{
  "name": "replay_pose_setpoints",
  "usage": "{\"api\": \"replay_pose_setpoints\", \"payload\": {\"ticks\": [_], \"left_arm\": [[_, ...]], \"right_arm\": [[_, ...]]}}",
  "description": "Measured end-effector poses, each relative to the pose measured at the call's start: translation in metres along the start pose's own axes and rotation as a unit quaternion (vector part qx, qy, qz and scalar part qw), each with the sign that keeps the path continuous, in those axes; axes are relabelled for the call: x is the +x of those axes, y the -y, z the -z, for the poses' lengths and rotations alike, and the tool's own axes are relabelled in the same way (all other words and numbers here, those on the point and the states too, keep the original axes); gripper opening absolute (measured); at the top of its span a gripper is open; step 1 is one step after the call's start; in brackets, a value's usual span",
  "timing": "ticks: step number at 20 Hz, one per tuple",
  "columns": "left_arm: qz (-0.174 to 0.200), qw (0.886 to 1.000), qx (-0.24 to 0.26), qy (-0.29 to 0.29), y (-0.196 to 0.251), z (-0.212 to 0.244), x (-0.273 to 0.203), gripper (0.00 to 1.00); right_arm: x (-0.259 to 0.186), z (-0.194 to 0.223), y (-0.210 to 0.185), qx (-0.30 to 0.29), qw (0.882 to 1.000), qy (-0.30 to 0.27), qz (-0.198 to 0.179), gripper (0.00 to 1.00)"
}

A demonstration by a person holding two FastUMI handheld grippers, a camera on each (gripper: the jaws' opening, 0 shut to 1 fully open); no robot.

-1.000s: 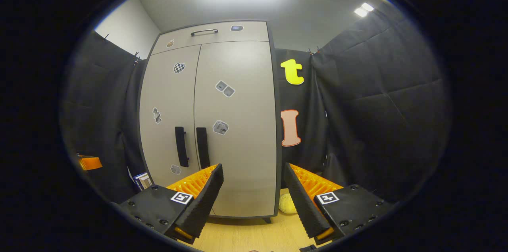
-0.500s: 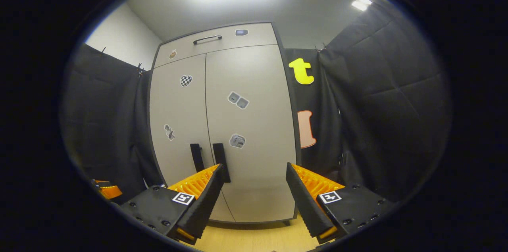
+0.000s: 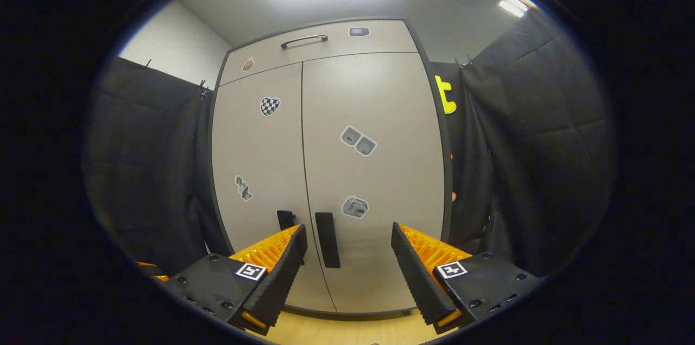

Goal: Open the right door of the double-door shoe cabinet with the right hand, and open the left door with the left hand.

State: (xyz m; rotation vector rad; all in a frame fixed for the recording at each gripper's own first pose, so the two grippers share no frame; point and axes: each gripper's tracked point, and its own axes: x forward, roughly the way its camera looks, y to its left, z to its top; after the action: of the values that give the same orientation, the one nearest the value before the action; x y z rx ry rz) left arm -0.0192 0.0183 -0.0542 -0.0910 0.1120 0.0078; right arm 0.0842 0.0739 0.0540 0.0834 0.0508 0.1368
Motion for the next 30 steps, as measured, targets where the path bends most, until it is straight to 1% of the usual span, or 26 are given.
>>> {"api": "replay_pose_setpoints", "payload": {"ticks": [4, 5, 8, 9, 10, 11, 12, 13, 15, 16, 21, 22, 23, 24, 25, 26, 27, 28, 29, 30], "left_arm": [[-0.016, 1.0, -0.017, -0.007, -0.013, 0.007, -0.002, 0.94], [-0.024, 0.999, -0.02, -0.01, -0.017, 0.009, -0.002, 0.96], [-0.046, 0.998, -0.028, -0.018, -0.035, 0.016, -0.007, 0.92], [-0.052, 0.998, -0.028, -0.02, -0.038, 0.018, -0.009, 0.94], [-0.058, 0.998, -0.027, -0.022, -0.042, 0.019, -0.01, 0.92], [-0.064, 0.997, -0.025, -0.023, -0.046, 0.021, -0.013, 0.92], [-0.069, 0.997, -0.022, -0.024, -0.05, 0.023, -0.015, 0.94], [-0.074, 0.997, -0.019, -0.025, -0.053, 0.023, -0.017, 0.94], [-0.083, 0.996, -0.017, -0.027, -0.058, 0.025, -0.021, 0.94], [-0.087, 0.996, -0.018, -0.029, -0.06, 0.028, -0.023, 0.92], [-0.1, 0.994, -0.019, -0.035, -0.069, 0.033, -0.028, 0.92], [-0.101, 0.994, -0.019, -0.037, -0.07, 0.033, -0.028, 0.92], [-0.103, 0.994, -0.019, -0.039, -0.072, 0.035, -0.029, 0.92], [-0.104, 0.994, -0.02, -0.04, -0.073, 0.035, -0.029, 0.92], [-0.104, 0.994, -0.021, -0.041, -0.073, 0.037, -0.029, 0.92], [-0.104, 0.993, -0.021, -0.042, -0.073, 0.036, -0.029, 0.92], [-0.104, 0.994, -0.02, -0.042, -0.073, 0.037, -0.03, 0.94], [-0.104, 0.993, -0.018, -0.043, -0.074, 0.038, -0.03, 0.92], [-0.104, 0.993, -0.016, -0.044, -0.074, 0.038, -0.03, 0.92], [-0.104, 0.993, -0.014, -0.046, -0.074, 0.04, -0.03, 0.94]], "right_arm": [[0.027, 0.004, -0.016, -0.004, 1.0, -0.012, -0.009, 0.98], [0.035, 0.006, -0.02, -0.008, 1.0, -0.014, -0.01, 0.98], [0.055, 0.017, -0.026, -0.034, 0.999, -0.018, -0.002, 0.98], [0.062, 0.023, -0.029, -0.037, 0.999, -0.023, -0.001, 0.98], [0.068, 0.029, -0.031, -0.035, 0.999, -0.03, -0.002, 0.98], [0.073, 0.034, -0.032, -0.032, 0.999, -0.035, -0.001, 0.98], [0.08, 0.039, -0.031, -0.034, 0.999, -0.041, 0.005, 0.93], [0.086, 0.045, -0.029, -0.039, 0.998, -0.047, 0.012, 0.98], [0.098, 0.055, -0.029, -0.047, 0.997, -0.06, 0.017, 0.98], [0.103, 0.061, -0.029, -0.046, 0.997, -0.067, 0.018, 0.98], [0.121, 0.078, -0.028, -0.036, 0.994, -0.095, 0.027, 0.98], [0.124, 0.081, -0.028, -0.035, 0.994, -0.1, 0.028, 0.93], [0.126, 0.083, -0.029, -0.034, 0.994, -0.105, 0.028, 0.96], [0.128, 0.086, -0.03, -0.033, 0.993, -0.109, 0.027, 0.93], [0.132, 0.089, -0.03, -0.033, 0.993, -0.113, 0.027, 0.93], [0.132, 0.09, -0.029, -0.033, 0.992, -0.116, 0.032, 0.87], [0.134, 0.091, -0.028, -0.033, 0.992, -0.116, 0.034, 0.79], [0.136, 0.092, -0.028, -0.033, 0.992, -0.117, 0.036, 0.73], [0.137, 0.093, -0.028, -0.03, 0.992, -0.121, 0.035, 0.73], [0.14, 0.095, -0.028, -0.027, 0.991, -0.125, 0.036, 0.66]]}}
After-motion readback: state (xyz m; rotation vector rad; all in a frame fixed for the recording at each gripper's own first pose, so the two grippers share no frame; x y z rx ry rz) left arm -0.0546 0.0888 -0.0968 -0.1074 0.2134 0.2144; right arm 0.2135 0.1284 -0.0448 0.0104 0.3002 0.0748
